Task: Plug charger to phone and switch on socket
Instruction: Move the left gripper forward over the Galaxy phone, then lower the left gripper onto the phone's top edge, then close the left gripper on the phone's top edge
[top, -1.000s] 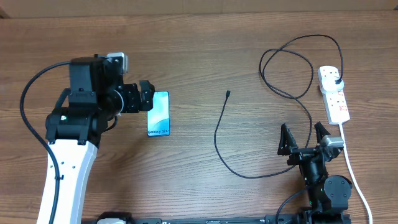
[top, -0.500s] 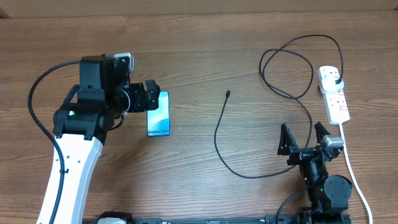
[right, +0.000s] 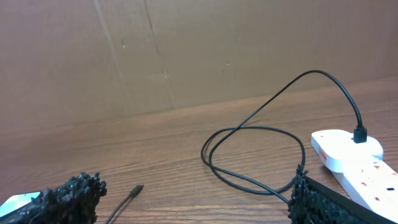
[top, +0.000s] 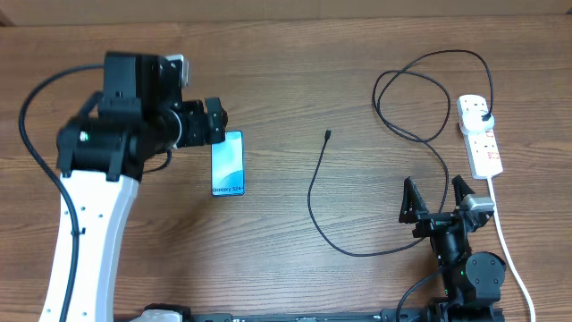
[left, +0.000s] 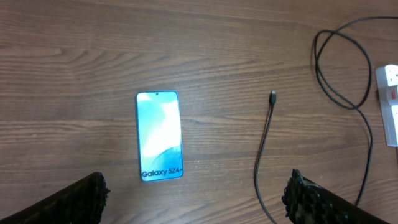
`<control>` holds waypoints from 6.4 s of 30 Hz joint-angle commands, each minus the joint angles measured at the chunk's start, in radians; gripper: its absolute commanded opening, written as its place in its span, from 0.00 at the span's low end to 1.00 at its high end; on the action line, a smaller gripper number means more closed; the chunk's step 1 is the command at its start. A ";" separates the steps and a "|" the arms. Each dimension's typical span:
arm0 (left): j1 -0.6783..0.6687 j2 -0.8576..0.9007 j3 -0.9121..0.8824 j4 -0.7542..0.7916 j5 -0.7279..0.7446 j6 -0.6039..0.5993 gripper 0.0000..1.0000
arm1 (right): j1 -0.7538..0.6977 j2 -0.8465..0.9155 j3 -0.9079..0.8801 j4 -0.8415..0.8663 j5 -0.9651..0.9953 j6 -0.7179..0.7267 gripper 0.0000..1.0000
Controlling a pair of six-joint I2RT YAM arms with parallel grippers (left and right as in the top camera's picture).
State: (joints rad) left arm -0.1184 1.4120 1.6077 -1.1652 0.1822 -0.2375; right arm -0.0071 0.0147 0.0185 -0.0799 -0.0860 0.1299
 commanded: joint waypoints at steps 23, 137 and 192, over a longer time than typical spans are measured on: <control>-0.131 0.457 0.125 -0.080 -0.139 -0.220 0.93 | -0.007 -0.012 -0.010 0.004 0.006 -0.004 1.00; -0.111 0.769 -0.094 0.105 -0.111 -0.144 0.97 | -0.007 -0.012 -0.010 0.004 0.006 -0.004 1.00; -0.110 0.774 -0.200 0.222 -0.163 -0.055 0.96 | -0.007 -0.012 -0.010 0.004 0.006 -0.004 1.00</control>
State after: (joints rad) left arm -0.2295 2.1109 1.4723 -0.9668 0.0048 -0.3408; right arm -0.0071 0.0147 0.0185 -0.0803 -0.0856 0.1299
